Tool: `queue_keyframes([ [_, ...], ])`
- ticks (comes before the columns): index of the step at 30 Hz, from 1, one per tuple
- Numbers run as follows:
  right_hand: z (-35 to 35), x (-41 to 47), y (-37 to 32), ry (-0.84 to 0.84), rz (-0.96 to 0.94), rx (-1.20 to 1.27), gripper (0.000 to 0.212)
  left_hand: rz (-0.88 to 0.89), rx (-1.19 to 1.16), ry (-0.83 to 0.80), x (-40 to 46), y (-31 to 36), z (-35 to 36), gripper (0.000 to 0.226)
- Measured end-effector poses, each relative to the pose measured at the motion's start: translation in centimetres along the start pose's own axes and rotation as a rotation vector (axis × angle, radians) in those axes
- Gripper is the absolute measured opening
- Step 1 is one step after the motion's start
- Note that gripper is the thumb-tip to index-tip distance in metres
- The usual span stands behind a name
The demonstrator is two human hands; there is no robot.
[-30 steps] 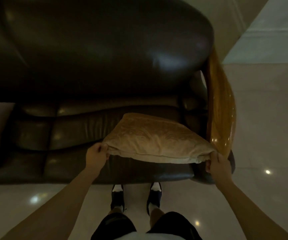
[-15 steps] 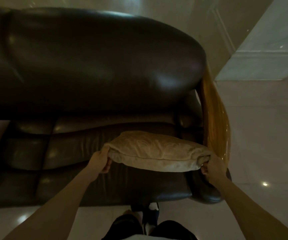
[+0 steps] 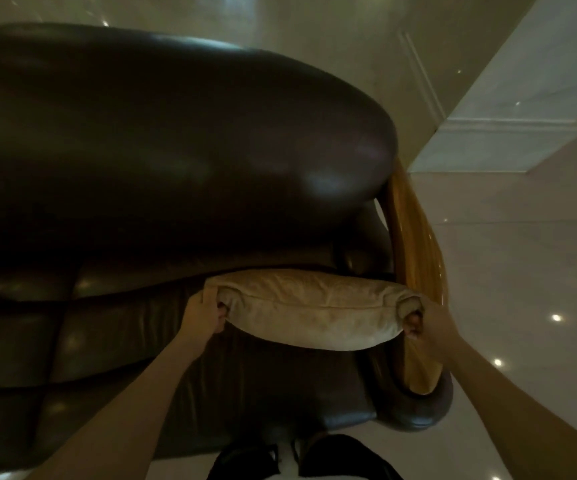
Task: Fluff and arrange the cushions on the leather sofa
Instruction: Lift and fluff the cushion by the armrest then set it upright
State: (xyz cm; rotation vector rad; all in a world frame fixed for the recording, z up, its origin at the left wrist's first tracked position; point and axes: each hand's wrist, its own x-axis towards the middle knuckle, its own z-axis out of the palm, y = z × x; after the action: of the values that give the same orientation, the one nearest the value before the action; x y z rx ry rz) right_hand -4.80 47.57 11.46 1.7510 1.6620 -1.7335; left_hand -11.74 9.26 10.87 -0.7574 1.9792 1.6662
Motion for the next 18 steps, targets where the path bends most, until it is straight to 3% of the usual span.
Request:
queue_keyframes([
  [7, 0.7, 3.4, -5.8, -0.079, -0.200, -0.040, 0.033, 0.107, -0.122, 0.037, 2.9, 4.2, 1.8, 0.037],
  [18, 4.6, 9.2, -13.8, -0.174, -0.201, -0.095, 0.037, 0.026, -0.184, 0.170, 7.8, 7.9, 4.8, 0.033],
])
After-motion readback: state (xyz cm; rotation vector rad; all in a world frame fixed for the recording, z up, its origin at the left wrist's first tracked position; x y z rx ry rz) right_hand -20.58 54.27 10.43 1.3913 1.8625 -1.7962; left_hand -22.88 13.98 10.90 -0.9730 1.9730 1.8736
